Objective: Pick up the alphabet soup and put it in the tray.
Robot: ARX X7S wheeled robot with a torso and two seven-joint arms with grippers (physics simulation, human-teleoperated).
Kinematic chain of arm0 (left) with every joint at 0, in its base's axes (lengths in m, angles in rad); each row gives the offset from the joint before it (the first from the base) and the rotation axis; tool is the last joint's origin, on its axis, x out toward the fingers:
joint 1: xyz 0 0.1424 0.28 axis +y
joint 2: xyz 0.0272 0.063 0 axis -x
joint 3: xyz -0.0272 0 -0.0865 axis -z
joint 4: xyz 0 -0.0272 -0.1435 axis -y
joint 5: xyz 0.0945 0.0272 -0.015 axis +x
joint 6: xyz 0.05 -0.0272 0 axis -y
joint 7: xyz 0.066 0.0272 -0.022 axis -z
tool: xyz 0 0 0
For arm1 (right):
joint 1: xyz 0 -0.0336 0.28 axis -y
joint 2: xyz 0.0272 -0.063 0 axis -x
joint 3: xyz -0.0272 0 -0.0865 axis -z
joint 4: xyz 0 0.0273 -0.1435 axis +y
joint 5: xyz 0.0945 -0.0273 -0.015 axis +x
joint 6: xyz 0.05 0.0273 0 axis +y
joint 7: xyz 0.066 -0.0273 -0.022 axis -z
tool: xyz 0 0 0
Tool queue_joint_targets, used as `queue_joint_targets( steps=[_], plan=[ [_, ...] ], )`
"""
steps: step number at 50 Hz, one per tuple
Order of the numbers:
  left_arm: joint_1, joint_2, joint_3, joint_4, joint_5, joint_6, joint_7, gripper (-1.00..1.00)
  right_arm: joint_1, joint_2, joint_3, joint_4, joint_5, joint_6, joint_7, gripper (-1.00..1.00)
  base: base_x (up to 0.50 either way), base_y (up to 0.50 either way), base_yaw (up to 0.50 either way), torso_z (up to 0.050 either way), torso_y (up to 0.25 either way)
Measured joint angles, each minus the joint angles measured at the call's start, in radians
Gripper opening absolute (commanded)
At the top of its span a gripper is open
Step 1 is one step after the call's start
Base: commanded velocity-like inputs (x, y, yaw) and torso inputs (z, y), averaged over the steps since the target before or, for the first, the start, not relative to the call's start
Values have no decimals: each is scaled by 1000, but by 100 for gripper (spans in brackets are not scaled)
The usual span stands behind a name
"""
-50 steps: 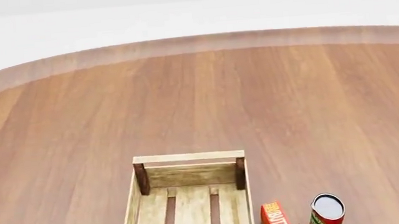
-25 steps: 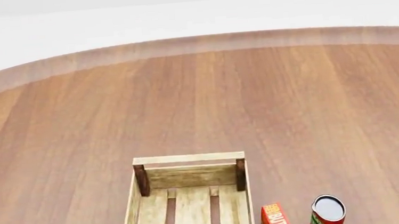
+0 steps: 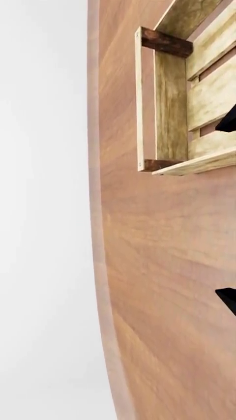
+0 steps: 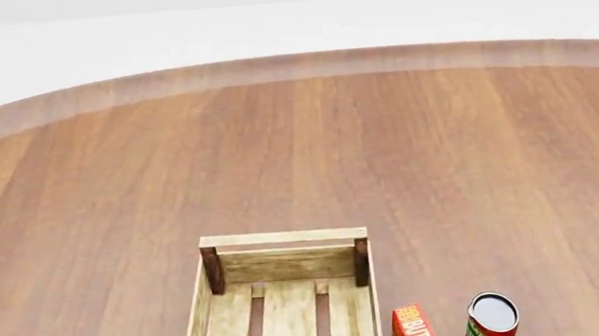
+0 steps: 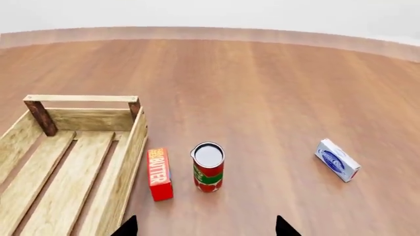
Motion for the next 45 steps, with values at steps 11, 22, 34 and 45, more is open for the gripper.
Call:
queue_joint_targets(
  steps=[11, 22, 34, 45],
  plan=[
    [-3, -5, 7, -6, -4, 3, -8, 100, -99, 7, 78, 10, -35, -33, -52, 100, 0, 0, 0, 0, 0],
    [-6, -11, 15, -11, -8, 4, -15, 100, -187, -4, 130, 41, -89, -85, -103, 100, 0, 0, 0, 0, 0],
    [-8, -17, 23, -12, -13, 5, -22, 100, -254, -16, 188, 69, -120, -121, -138, 100, 0, 0, 0, 0, 0],
    [-10, -21, 29, -13, -19, 5, -28, 100, -307, -31, 229, 84, -145, -152, -165, 100, 0, 0, 0, 0, 0]
  ],
)
